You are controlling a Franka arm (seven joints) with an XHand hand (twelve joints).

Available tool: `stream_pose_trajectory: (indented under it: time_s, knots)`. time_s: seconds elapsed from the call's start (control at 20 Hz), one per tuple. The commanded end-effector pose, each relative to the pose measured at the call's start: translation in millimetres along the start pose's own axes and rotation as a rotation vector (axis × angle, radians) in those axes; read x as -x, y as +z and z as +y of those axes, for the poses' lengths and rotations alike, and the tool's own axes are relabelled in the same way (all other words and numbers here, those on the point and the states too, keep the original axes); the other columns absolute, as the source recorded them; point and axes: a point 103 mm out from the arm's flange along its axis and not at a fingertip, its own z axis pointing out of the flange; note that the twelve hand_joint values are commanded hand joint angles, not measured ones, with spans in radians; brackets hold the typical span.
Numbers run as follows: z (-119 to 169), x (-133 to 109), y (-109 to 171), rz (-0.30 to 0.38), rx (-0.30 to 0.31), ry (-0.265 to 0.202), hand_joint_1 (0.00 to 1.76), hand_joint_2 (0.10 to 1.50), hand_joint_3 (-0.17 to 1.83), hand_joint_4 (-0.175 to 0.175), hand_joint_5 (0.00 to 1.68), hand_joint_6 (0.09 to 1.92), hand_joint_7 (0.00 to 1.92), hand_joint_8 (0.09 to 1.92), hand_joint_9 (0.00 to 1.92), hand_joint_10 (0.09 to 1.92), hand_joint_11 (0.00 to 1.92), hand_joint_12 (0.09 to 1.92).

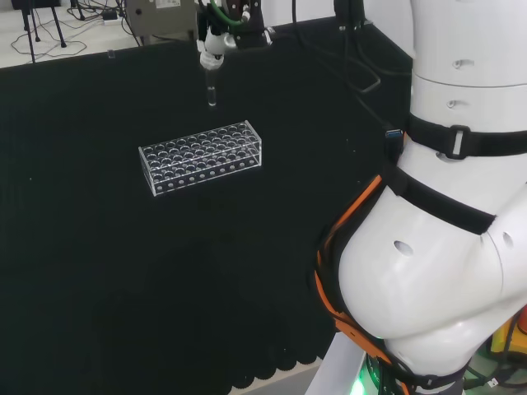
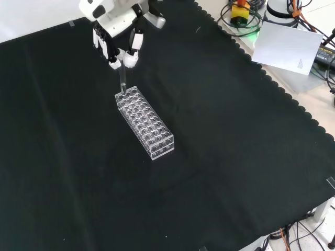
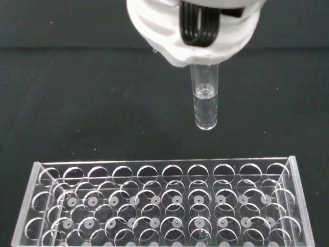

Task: Shake the test tube.

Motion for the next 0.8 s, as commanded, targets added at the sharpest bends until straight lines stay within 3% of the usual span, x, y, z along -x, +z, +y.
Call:
stream_pose_trajectory:
  time_s: [0.05, 0.45, 0.8]
  knots:
    - [-15, -2, -13, 0.003, 0.012, -0.014, 1.43, 0.79, 0.3, -0.175, 1.36, 0.36, 1.71, 0.54, 1.37, 0.41, 1.03, 1.15]
    - [-29, -7, -21, 0.014, 0.022, -0.026, 1.43, 0.79, 0.31, -0.175, 1.36, 0.36, 1.71, 0.54, 1.37, 0.41, 1.03, 1.15]
    - [-37, -47, -24, 0.028, 0.019, -0.076, 1.43, 0.79, 0.31, -0.175, 1.36, 0.36, 1.71, 0.54, 1.37, 0.41, 1.03, 1.15]
